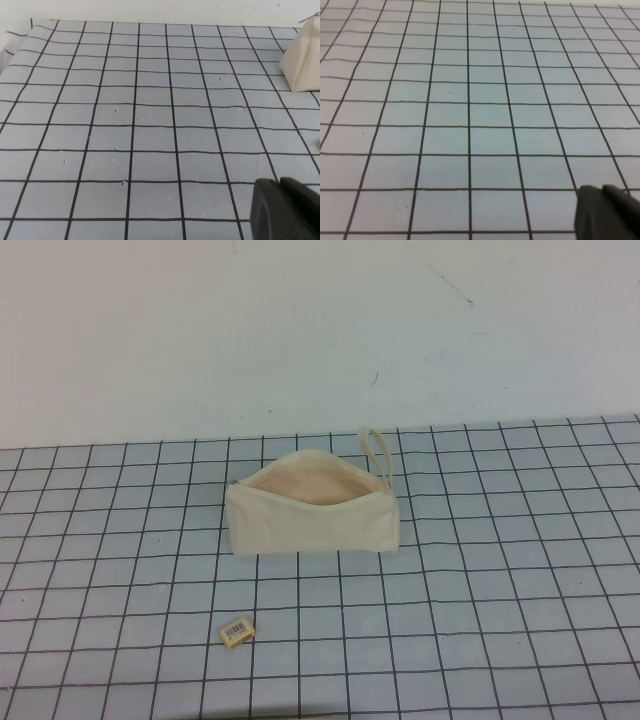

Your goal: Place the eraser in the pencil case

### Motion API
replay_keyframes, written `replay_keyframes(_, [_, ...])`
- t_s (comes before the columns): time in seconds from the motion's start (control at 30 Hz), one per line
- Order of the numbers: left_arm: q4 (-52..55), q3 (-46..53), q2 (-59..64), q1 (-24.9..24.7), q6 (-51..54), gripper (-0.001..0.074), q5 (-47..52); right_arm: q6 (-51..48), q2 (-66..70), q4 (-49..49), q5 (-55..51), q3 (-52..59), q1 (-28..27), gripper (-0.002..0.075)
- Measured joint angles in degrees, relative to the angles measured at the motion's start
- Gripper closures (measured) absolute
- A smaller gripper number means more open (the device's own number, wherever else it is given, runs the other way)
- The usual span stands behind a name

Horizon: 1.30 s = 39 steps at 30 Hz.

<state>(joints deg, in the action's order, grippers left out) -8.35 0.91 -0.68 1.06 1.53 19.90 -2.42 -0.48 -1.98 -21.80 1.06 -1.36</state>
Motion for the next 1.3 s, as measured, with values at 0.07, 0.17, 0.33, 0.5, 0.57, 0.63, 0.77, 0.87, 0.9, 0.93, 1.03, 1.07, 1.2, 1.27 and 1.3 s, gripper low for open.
replay_keyframes(0.07, [0.0,0.0,0.0,0.0,0.0,0.0736,0.0,0.0,0.0,0.0,0.0,0.0,0.0,0.0725])
replay_keyframes(0.17, [0.0,0.0,0.0,0.0,0.0,0.0736,0.0,0.0,0.0,0.0,0.0,0.0,0.0,0.0726])
replay_keyframes(0.33, [0.0,0.0,0.0,0.0,0.0,0.0736,0.0,-0.6,0.0,0.0,0.0,0.0,0.0,0.0726])
replay_keyframes(0.5, [0.0,0.0,0.0,0.0,0.0,0.0736,0.0,-0.6,0.0,0.1,0.0,0.0,0.0,0.0726])
replay_keyframes(0.57, [0.0,0.0,0.0,0.0,0.0,0.0736,0.0,-0.6,0.0,0.1,0.0,0.0,0.0,0.0726])
replay_keyframes(0.63, [0.0,0.0,0.0,0.0,0.0,0.0736,0.0,-0.6,0.0,0.1,0.0,0.0,0.0,0.0726])
replay_keyframes(0.77, [0.0,0.0,0.0,0.0,0.0,0.0736,0.0,-0.6,0.0,0.1,0.0,0.0,0.0,0.0726])
replay_keyframes(0.87, [0.0,0.0,0.0,0.0,0.0,0.0736,0.0,-0.6,0.0,0.1,0.0,0.0,0.0,0.0726])
replay_keyframes(0.9, [0.0,0.0,0.0,0.0,0.0,0.0736,0.0,-0.6,0.0,0.1,0.0,0.0,0.0,0.0726])
replay_keyframes(0.93, [0.0,0.0,0.0,0.0,0.0,0.0736,0.0,-0.6,0.0,0.1,0.0,0.0,0.0,0.0726])
replay_keyframes(1.03, [0.0,0.0,0.0,0.0,0.0,0.0736,0.0,-0.6,0.0,0.1,0.0,0.0,0.0,0.0726])
replay_keyframes(1.07, [0.0,0.0,0.0,0.0,0.0,0.0736,0.0,-0.6,0.0,0.1,0.0,0.0,0.0,0.0726])
replay_keyframes(1.2, [0.0,0.0,0.0,0.0,0.0,0.0738,0.0,-0.6,0.0,0.1,0.0,0.0,0.0,0.0726])
replay_keyframes(1.27, [0.0,0.1,0.0,0.0,0.0,0.0738,-0.9,-0.6,0.0,0.1,0.0,0.0,0.0,0.0726])
replay_keyframes(1.3, [0.0,0.2,0.0,0.0,0.0,0.0737,-1.9,-0.6,0.0,0.1,0.0,0.0,0.0,0.0726])
